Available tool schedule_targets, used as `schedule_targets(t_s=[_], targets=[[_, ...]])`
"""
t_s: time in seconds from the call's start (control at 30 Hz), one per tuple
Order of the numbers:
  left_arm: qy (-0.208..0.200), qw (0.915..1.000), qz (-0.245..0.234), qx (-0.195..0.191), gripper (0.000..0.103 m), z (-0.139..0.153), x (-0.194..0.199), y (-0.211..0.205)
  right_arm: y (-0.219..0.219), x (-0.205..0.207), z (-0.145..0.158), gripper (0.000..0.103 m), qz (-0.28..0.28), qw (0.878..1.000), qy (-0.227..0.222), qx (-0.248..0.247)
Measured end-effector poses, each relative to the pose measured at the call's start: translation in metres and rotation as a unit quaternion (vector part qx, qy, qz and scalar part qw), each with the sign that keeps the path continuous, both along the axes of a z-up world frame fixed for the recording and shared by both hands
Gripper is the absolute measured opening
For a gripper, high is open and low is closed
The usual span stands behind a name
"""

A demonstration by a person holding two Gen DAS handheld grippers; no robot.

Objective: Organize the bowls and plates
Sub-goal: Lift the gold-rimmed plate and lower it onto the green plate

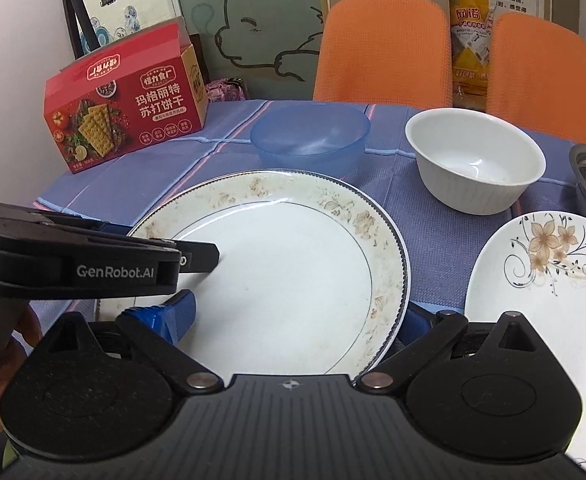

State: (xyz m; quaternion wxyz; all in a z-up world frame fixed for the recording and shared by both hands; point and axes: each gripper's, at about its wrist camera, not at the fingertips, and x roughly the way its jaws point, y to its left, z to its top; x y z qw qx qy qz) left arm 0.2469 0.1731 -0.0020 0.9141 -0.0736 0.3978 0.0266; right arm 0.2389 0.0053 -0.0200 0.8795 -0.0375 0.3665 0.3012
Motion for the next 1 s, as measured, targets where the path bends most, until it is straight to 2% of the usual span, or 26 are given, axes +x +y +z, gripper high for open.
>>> schedule_targets(t_s=[0.2,0.4,0.77,1.0], targets=[[-0.021,0.9998,-0.002,0.007,0.040,0.019,-0.019,-0.003,-0.006,-0.015,0.013,0.089,-0.007,1.000,-0.021,0.014],[-0.026,0.9996,-0.004,0.011,0.039,0.032,-0.059,-0.011,-0.014,-0.048,0.029,0.089,-0.011,0.999,-0.030,0.020],[-0.016,0.9998,-0.007,0.012,0.038,0.025,-0.142,-0.030,-0.029,-0.134,0.027,0.089,-0.036,0.999,-0.013,0.035],[-0.006,0.9998,-0.010,0.016,0.038,0.014,-0.169,-0.039,-0.037,-0.159,0.018,0.089,-0.036,0.999,-0.006,0.033]])
